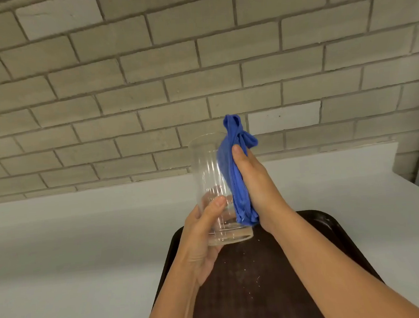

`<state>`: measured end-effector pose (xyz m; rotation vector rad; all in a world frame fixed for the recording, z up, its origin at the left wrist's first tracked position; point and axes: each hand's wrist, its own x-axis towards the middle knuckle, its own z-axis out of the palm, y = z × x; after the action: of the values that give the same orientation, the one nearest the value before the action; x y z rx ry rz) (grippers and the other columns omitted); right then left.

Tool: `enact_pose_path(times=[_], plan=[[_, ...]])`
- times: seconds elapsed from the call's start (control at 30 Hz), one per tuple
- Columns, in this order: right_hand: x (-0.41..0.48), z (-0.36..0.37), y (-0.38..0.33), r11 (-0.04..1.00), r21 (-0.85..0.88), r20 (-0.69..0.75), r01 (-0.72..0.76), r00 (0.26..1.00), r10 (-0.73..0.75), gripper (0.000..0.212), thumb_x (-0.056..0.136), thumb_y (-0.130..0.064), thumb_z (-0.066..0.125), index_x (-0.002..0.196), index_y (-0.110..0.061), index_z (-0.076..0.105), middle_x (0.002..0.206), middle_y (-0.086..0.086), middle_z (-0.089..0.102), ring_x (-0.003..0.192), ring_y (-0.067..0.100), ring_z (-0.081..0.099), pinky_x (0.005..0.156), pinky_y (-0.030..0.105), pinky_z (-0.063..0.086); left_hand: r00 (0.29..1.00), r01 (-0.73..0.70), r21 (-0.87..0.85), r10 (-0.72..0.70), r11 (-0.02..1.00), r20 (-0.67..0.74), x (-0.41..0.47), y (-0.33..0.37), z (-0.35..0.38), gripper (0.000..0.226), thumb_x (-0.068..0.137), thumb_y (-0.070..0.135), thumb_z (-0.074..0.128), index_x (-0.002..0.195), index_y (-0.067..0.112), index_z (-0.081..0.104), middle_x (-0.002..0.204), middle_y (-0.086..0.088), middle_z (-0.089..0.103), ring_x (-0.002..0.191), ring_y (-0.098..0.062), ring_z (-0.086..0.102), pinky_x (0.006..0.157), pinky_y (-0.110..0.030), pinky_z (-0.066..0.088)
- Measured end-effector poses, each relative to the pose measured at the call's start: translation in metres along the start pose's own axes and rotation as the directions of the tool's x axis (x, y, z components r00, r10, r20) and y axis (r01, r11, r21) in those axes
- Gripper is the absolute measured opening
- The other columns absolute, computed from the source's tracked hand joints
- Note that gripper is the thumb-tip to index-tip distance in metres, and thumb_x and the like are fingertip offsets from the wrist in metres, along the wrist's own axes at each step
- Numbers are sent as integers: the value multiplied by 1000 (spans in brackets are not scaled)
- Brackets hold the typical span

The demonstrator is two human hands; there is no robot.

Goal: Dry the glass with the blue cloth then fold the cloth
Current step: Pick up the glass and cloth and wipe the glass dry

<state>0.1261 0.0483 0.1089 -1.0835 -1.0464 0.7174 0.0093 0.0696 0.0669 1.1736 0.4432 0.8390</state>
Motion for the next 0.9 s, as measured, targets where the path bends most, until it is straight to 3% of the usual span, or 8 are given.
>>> enact_pose_path(times=[0.1,0.27,0.4,0.5,0.6,0.73,0.83,0.9], plan=[[-17,1,14,995,40,16,-87,996,86,44,91,-47,33,132,-32,39,112,-9,58,104,8,57,96,29,43,999,-15,11,16,1000,-47,2,-6,-3,47,56,41,75,99,21,72,88,-3,76,81,-19,72,65,-31,57],[-71,12,46,995,25,37,-97,995,96,39,83,-51,39,122,-51,39,116,-23,57,99,-16,55,73,-2,42,995,14,-98,-24,995,-94,5,-10,-12,34,49,38,81,80,23,76,75,0,75,65,-15,71,58,-28,58],[-76,15,43,999,-44,31,20,999,-19,46,80,-53,36,124,-62,23,135,-30,40,117,-18,40,97,4,36,997,64,-139,-69,988,-33,3,-12,-14,31,52,41,74,74,20,77,70,-1,74,60,-14,70,52,-26,56],[-52,15,26,978,-148,20,150,989,-149,42,90,-41,37,121,-64,18,135,-27,38,120,-14,39,100,10,35,996,72,-169,-64,983,55,2,-9,-11,38,49,44,80,77,19,77,73,-2,76,66,-14,72,55,-26,56],[-16,10,7,977,-143,17,161,987,-160,42,92,-38,38,127,-57,22,123,-27,42,107,-14,44,85,4,37,993,56,-203,-32,978,117,6,-2,-8,52,41,43,85,86,17,76,84,-5,77,78,-19,73,65,-35,58],[12,2,2,1000,18,9,-5,1000,5,39,93,-39,36,128,-24,45,99,-8,59,89,4,56,77,18,44,994,45,-203,-23,978,109,17,4,-8,63,42,40,86,98,13,71,91,-10,75,84,-25,72,69,-41,58],[4,4,17,981,118,-11,-154,988,157,44,93,-42,36,124,-15,51,94,1,63,87,14,61,78,27,49,997,-1,-134,11,991,70,21,4,-8,29,59,35,75,83,19,75,80,-2,75,73,-17,71,64,-34,58],[-15,7,30,973,91,-2,-213,977,214,41,91,-46,35,119,-22,54,101,3,66,91,15,64,84,28,51,1000,-10,-116,11,993,12,24,2,-8,16,62,33,72,72,23,76,70,2,75,65,-12,70,59,-28,57]])
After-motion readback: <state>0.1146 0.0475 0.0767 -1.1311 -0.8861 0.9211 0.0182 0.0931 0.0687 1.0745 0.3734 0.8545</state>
